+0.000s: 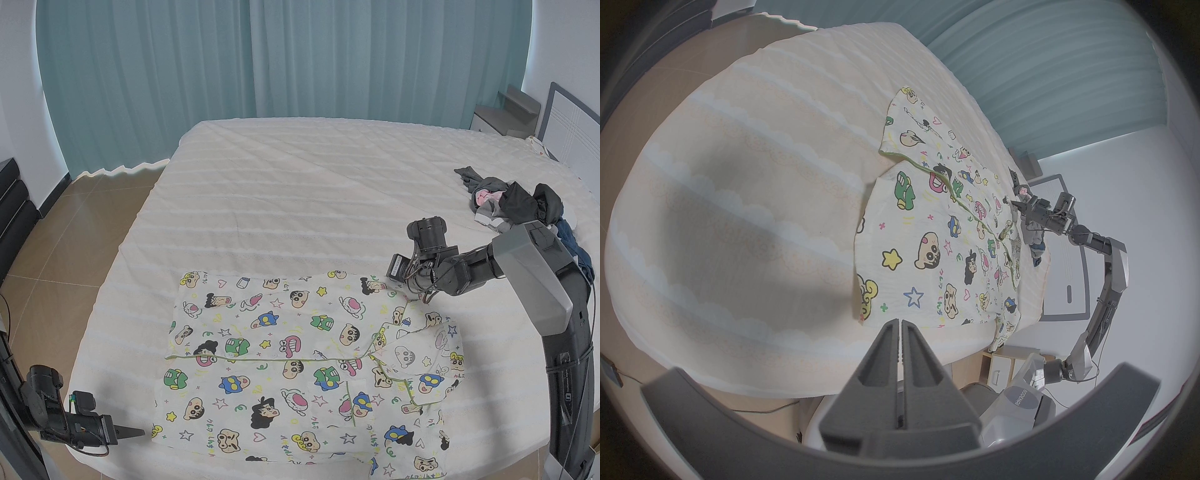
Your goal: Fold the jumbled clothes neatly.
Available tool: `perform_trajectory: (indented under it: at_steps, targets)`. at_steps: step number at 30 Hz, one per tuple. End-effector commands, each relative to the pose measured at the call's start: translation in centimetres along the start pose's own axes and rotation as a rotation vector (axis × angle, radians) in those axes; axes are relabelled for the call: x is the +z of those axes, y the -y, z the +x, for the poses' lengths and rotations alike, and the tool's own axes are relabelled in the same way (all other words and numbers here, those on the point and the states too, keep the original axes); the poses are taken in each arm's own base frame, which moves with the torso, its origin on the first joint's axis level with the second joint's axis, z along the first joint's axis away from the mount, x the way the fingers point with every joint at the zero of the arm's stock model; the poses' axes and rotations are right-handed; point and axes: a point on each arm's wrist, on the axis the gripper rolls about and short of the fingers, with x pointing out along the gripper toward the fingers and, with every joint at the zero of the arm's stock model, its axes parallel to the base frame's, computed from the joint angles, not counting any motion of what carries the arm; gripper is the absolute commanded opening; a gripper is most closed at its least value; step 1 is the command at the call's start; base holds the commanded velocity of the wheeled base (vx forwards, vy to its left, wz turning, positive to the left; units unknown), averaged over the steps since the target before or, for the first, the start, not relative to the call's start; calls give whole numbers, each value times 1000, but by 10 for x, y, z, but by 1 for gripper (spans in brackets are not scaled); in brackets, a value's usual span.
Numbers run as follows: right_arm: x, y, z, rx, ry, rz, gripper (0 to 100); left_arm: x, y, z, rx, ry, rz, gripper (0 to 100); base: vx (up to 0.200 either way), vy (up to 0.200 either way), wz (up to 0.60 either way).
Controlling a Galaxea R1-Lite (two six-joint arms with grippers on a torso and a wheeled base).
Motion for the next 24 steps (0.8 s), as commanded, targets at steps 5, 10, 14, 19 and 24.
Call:
perform_trajectory:
  at_steps: [5, 10, 14, 19, 24]
  targets:
    - [28, -12, -25, 40, 145, 24, 0, -4, 1, -1, 0, -10, -12, 0, 0, 0, 0]
    - [27, -11, -23, 41, 197, 22, 0, -4, 1, -1, -1, -10, -12, 0, 0, 0, 0]
    - [24, -4, -18, 10, 217, -1, 0, -4, 1, 0, -1, -11, -13, 0, 0, 0, 0]
    - [29, -7, -19, 41, 301, 0, 0, -4, 1, 0, 0, -11, -13, 0, 0, 0, 0]
    - [14, -4, -17, 75, 328, -106, 0, -4, 1, -1, -1, -10, -12, 0, 0, 0, 0]
